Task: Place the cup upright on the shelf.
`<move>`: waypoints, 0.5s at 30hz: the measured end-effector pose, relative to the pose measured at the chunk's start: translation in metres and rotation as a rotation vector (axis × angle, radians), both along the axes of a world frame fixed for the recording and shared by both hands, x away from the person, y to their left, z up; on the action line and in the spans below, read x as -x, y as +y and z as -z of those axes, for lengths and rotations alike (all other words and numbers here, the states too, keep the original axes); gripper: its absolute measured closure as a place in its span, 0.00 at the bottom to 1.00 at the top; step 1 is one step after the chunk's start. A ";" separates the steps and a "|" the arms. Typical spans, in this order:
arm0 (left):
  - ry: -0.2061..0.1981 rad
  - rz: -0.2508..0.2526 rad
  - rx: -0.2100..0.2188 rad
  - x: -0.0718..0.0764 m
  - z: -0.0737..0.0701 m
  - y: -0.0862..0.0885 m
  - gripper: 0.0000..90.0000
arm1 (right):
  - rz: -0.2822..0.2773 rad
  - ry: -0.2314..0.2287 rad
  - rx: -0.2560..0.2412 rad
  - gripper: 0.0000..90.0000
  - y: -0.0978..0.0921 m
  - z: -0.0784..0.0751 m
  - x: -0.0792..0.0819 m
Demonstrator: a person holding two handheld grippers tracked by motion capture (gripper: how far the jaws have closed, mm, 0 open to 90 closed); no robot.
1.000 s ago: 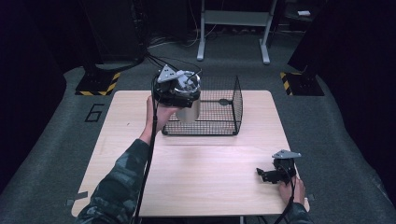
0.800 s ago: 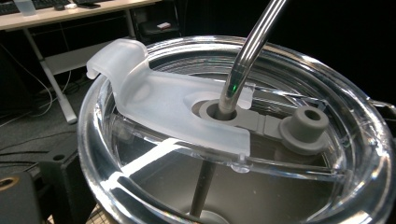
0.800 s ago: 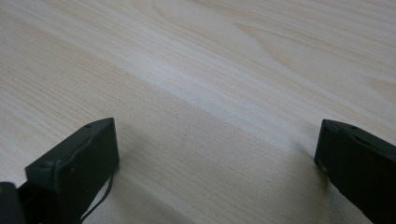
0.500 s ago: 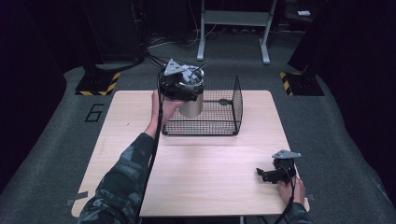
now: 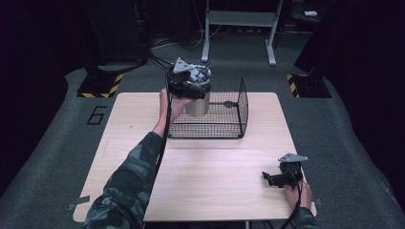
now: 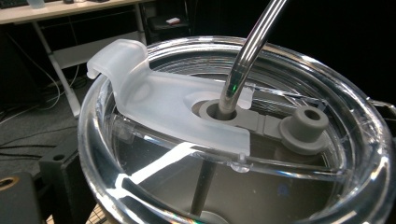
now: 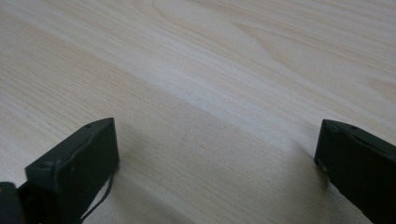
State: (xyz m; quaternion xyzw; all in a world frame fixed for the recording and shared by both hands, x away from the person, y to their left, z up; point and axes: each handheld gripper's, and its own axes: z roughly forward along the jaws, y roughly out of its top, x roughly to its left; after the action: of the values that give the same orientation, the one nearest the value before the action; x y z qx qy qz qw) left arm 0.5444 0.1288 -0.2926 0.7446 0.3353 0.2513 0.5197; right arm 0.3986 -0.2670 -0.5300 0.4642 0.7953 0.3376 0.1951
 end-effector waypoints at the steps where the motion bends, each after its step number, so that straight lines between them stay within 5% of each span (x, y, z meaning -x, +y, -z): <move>1: 0.001 -0.002 -0.006 -0.002 0.000 -0.001 0.04 | -0.001 -0.003 -0.002 0.00 0.000 0.000 0.000; 15: 0.009 -0.040 -0.016 -0.023 0.011 -0.015 0.04 | -0.006 0.004 0.001 0.00 0.000 0.000 0.000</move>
State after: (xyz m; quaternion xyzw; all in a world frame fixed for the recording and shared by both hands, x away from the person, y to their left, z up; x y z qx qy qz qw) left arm 0.5674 0.1135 -0.3038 0.7430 0.3502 0.2609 0.5072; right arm 0.3988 -0.2675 -0.5296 0.4624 0.7971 0.3370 0.1928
